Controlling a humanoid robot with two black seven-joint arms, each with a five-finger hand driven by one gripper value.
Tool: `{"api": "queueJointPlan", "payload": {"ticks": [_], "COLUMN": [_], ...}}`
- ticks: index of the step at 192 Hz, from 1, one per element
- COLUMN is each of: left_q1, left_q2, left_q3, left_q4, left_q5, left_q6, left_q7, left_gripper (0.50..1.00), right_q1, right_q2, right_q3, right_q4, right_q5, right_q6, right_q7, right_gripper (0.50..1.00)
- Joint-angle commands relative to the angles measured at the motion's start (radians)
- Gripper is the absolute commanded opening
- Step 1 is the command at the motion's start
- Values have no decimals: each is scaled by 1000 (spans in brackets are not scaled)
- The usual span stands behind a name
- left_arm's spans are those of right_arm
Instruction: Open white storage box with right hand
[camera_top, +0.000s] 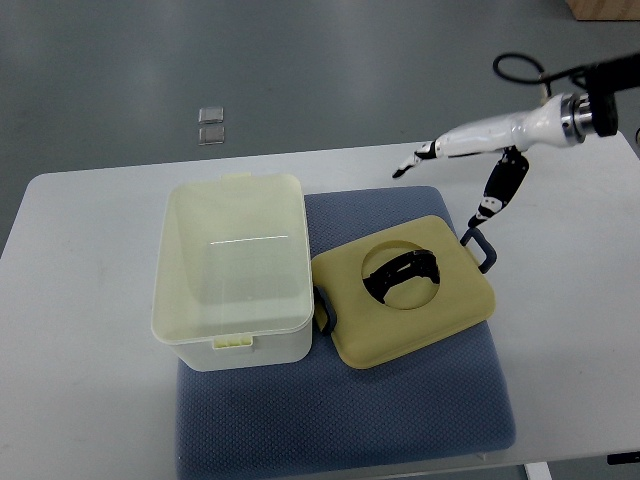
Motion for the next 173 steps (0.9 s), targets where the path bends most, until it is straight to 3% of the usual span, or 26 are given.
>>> {"api": "queueJointPlan", "payload": {"ticks": [1,28,38,39,49,72,84,119,173], "left_q1": [0,0,0,0,0,0,0,0,0], "left_q2": [0,0,0,0,0,0,0,0,0], "left_q3": [0,0,0,0,0,0,0,0,0], "left_q4": [-2,-2,-2,-2,0,0,0,-2,-2], "left_q5": [0,0,0,0,0,0,0,0,0], "left_q6": [0,0,0,0,0,0,0,0,0], "left_q7": [0,0,0,0,0,0,0,0,0], "left_gripper": [1000,1000,1000,1000,1000,1000,1000,1000,1000], "right_q1": [-32,-171,-171,-240,-315,-449,-507,-619,-694], "right_q2": [2,122,122,176,243,369,415,487,495], "right_q3": [213,446,446,530,623,745,767,775,775], "right_q4": [-36,-134,-134,-180,-227,-330,-376,-390,-395], "right_q5": [207,551,551,710,923,1344,1482,1539,1537], "right_q6": [-8,-100,-100,-167,-232,-300,-306,-293,-269], "right_q7": [-13,-48,-48,-68,-80,-162,-172,-169,-168], "right_gripper": [936,934,934,934,934,936,936,936,936]}}
